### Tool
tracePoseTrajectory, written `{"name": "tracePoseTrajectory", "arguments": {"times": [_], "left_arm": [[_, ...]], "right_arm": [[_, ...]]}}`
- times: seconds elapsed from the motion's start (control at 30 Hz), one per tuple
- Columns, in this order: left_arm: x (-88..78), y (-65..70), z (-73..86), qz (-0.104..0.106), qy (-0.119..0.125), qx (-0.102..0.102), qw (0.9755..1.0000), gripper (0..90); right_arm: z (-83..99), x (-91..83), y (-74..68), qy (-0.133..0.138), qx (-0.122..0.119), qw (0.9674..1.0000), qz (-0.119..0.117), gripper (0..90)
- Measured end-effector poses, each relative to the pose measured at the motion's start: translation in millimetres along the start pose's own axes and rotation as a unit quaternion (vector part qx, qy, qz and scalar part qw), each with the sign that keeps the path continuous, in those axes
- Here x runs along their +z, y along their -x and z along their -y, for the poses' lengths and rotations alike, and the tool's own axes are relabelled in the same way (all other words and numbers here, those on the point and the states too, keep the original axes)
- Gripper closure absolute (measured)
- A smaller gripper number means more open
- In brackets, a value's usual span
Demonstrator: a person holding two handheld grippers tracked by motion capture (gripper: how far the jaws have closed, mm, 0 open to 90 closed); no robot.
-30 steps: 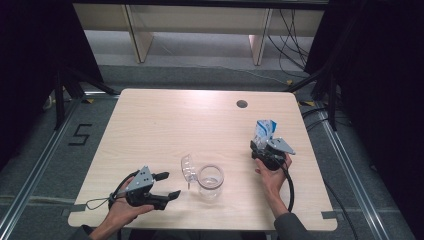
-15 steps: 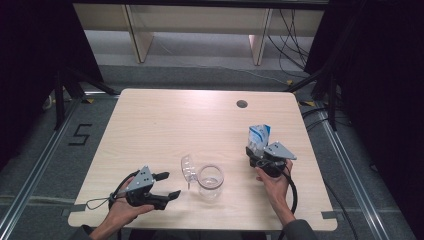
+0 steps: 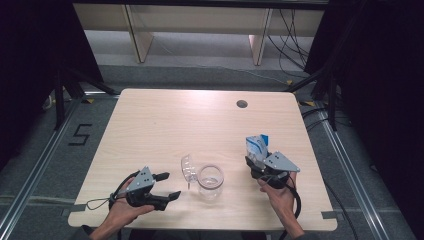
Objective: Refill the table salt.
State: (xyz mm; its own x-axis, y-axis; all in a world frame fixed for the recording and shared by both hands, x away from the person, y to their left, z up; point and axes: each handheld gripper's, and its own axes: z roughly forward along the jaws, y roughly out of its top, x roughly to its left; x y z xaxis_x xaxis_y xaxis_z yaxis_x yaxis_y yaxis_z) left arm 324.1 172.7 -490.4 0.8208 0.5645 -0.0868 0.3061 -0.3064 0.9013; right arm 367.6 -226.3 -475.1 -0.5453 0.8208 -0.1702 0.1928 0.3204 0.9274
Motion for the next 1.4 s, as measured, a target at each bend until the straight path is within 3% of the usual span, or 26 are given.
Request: {"name": "tracePoseTrajectory", "arguments": {"times": [0.13, 0.17, 0.37, 0.53, 0.57, 0.67, 0.77, 0.83, 0.87, 0.9, 0.93, 0.97, 1.07, 1.13, 1.17, 1.27, 1.33, 1.37, 1.4], "left_arm": [[-0.9, 0.4, 0.0, -0.004, -0.003, 0.003, 1.0, 23.7], [-0.9, 0.4, 0.1, -0.004, -0.003, 0.003, 1.0, 23.7], [-1.6, 0.9, 0.6, -0.005, 0.0, -0.003, 1.0, 23.7], [-1.8, 1.1, 1.1, -0.006, -0.002, 0.0, 1.0, 23.7], [-1.7, 0.9, 1.2, -0.004, -0.003, 0.0, 1.0, 23.7], [-1.7, 0.9, 1.4, -0.006, -0.002, -0.001, 1.0, 23.7], [-1.3, 0.9, 1.6, -0.006, -0.001, 0.0, 1.0, 23.7], [-1.6, 0.8, 1.8, -0.006, -0.004, 0.002, 1.0, 23.7], [-1.5, 0.9, 1.9, -0.006, -0.004, 0.001, 1.0, 23.7], [-1.1, 1.0, 2.3, -0.004, -0.002, -0.001, 1.0, 23.7], [-1.1, 1.0, 2.3, -0.004, -0.002, -0.001, 1.0, 23.7], [-0.9, 0.8, 2.4, -0.002, -0.004, -0.001, 1.0, 23.7], [-0.7, 0.8, 2.3, -0.002, -0.004, 0.002, 1.0, 23.7], [-0.6, 0.6, 2.3, -0.002, -0.005, 0.003, 1.0, 23.7], [-0.5, 0.5, 2.4, -0.002, -0.005, 0.003, 1.0, 23.7], [-0.9, 1.1, 2.6, -0.007, -0.007, 0.001, 1.0, 23.7], [-0.9, 1.3, 2.7, -0.007, -0.007, -0.001, 1.0, 23.7], [-0.9, 1.2, 2.7, -0.006, -0.007, -0.001, 1.0, 23.7], [-0.8, 1.2, 2.7, -0.006, -0.007, -0.001, 1.0, 23.7]], "right_arm": [[-1.0, -7.6, -6.7, 0.001, -0.013, 0.9998, -0.015, 43.2], [-1.6, -9.9, -10.0, -0.005, -0.006, 0.9998, -0.019, 43.2], [-6.5, -19.7, -18.6, 0.004, -0.076, 0.9971, -0.007, 43.2], [-7.4, -23.6, -24.5, 0.001, -0.085, 0.9963, -0.007, 43.2], [-7.4, -23.3, -24.3, -0.001, -0.1, 0.995, -0.002, 43.2], [-8.3, -23.2, -27.5, -0.005, -0.11, 0.9939, 0.005, 43.2], [-10.5, -23.7, -31.0, -0.013, -0.153, 0.988, 0.02, 43.3], [-11.5, -23.2, -33.3, -0.012, -0.168, 0.9855, 0.018, 43.4], [-11.5, -23.5, -35.0, -0.014, -0.163, 0.9863, 0.02, 43.4], [-12.2, -23.1, -37.3, -0.016, -0.179, 0.9835, 0.023, 43.4], [-12.2, -23.1, -37.3, -0.016, -0.179, 0.9835, 0.023, 43.4], [-12.3, -22.8, -38.5, -0.023, -0.19, 0.9813, 0.025, 43.4], [-12.7, -21.7, -40.6, -0.022, -0.194, 0.9805, 0.022, 43.5], [-13.1, -21.5, -44.0, -0.028, -0.216, 0.9756, 0.025, 43.6], [-13.1, -21.5, -44.0, -0.028, -0.216, 0.9756, 0.025, 43.6], [-14.6, -21.4, -45.2, -0.028, -0.243, 0.9691, 0.031, 43.8], [-14.2, -21.7, -46.3, -0.034, -0.24, 0.9697, 0.03, 43.8], [-14.3, -21.9, -47.0, -0.036, -0.248, 0.9676, 0.033, 43.8], [-14.1, -21.7, -47.8, -0.039, -0.262, 0.9634, 0.039, 43.8]]}}
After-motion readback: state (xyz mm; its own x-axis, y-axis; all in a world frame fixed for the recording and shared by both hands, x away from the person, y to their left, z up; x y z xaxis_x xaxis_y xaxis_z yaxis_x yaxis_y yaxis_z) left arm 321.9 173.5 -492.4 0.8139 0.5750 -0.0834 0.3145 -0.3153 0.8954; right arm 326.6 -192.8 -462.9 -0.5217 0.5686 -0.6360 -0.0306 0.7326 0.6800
